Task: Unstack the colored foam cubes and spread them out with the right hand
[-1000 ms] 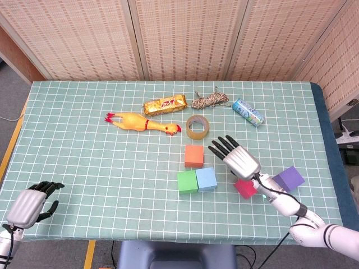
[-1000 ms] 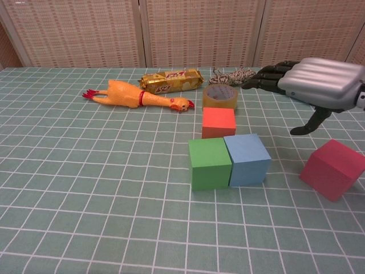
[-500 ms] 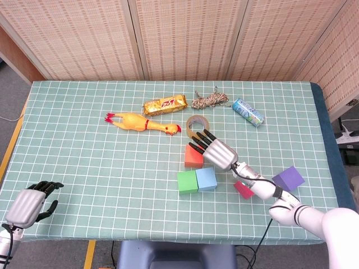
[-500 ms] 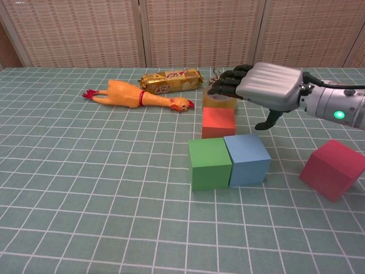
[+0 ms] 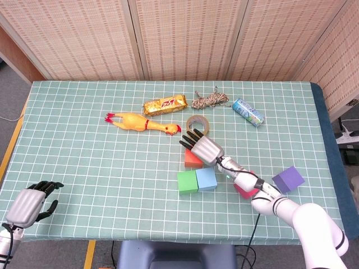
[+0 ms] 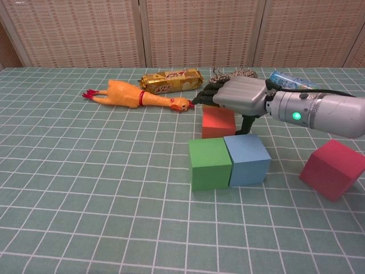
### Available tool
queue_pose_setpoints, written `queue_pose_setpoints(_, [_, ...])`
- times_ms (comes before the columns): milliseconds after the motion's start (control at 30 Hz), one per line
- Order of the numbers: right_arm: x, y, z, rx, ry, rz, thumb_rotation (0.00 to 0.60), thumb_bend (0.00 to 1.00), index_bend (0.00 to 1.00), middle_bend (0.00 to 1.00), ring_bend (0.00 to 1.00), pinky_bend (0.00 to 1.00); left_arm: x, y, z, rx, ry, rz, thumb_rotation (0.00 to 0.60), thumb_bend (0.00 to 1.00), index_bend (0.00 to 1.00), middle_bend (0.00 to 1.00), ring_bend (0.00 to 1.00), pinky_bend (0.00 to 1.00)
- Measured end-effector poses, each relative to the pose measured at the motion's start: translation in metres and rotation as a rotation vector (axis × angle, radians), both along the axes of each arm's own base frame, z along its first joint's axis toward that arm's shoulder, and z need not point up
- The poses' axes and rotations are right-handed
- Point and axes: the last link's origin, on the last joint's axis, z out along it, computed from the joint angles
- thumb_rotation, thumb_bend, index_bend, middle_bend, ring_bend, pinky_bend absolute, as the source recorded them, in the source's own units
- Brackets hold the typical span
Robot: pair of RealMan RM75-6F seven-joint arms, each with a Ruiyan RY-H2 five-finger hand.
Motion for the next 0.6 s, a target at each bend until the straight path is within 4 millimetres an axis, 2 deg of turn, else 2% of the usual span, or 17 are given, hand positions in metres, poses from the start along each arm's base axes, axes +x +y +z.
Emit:
queue_pose_setpoints(467, [0.002,-0.004,-0.013,0.029,-0.042,-0.067,0.600,0.12,0.00,0.05,0.00,0.12,0.000,-0.001,0.001,0.004,-0.003,-0.003,0.600,0.46,0.31,0.36,0.30,0.47])
queue_pose_setpoints(600, [0.001,-0.002,-0.015,0.053,-0.055,-0.086,0.600,0.15,0.03,0.13,0.00,0.12,0.000,0.000,0.001,0.003,-0.003,-0.003,0.600,0.46,0.31,0.36,0.30,0.47])
